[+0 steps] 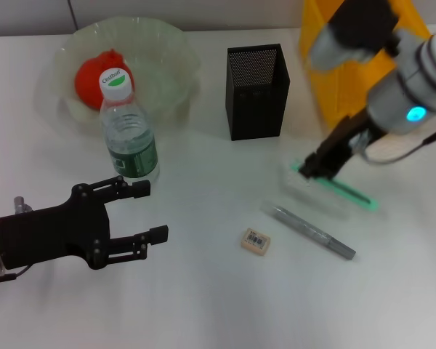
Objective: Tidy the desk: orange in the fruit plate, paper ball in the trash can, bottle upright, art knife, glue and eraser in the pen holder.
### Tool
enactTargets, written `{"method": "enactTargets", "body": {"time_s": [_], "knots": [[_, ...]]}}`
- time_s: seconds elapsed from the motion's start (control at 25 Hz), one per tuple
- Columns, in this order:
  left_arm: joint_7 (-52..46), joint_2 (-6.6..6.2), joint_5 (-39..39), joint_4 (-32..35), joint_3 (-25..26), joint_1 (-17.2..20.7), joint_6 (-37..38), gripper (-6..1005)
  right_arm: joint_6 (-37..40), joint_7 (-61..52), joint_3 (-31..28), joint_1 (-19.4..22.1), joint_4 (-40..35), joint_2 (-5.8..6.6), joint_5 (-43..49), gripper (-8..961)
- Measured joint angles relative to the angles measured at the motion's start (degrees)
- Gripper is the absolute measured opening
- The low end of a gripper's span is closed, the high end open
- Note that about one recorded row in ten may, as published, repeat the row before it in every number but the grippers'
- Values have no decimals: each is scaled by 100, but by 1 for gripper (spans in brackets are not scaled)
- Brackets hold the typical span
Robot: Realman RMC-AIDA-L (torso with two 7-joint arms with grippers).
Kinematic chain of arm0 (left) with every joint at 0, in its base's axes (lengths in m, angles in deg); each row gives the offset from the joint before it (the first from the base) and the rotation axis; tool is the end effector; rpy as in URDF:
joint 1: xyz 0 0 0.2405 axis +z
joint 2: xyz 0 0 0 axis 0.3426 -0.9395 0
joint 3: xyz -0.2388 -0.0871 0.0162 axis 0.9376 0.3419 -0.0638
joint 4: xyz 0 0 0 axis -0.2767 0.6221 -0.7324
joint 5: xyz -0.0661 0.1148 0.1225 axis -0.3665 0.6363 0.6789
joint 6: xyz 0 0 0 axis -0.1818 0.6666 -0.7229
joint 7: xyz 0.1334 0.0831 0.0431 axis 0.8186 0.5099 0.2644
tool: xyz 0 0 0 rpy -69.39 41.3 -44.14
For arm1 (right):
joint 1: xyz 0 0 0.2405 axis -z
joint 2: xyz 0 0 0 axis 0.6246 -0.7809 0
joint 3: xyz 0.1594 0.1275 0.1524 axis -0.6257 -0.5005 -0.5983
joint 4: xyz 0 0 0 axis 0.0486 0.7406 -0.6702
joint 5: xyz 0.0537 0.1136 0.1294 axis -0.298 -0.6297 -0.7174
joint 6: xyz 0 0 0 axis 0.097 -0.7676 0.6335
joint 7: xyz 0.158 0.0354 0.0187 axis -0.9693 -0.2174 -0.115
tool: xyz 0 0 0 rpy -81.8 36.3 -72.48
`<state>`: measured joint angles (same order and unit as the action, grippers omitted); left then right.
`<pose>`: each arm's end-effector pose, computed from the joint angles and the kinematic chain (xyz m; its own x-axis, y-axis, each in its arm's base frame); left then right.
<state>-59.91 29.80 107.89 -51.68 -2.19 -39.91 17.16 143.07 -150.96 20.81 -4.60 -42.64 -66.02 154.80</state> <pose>-0.2664 0.2463 -0.0219 0.7911 0.1954 0.5797 0.3352 -0.9312 -0.1435 0.1779 0.3548 -0.0402 0.8141 -0.5282 0.2412 -0.4378 -0.8312 -0.3428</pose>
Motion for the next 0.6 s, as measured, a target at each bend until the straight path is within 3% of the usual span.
{"method": "enactTargets", "body": {"time_s": [0.16,0.28,0.4,0.6], "knots": [[-2,-3,-1,16,2,-5,27,785,407,56,-1131,284,-793,11,-899,163],[-3,-3,-3,20,2,-3,36,785,377,591,-2275,521,-764,35,-2229,163],[-4,12,-13,9,2,11,60,786,138,1840,-3056,665,198,35,-3837,163],[-17,22,-15,0,2,10,76,786,-454,5009,-3201,515,2828,5,-6272,163]]}}
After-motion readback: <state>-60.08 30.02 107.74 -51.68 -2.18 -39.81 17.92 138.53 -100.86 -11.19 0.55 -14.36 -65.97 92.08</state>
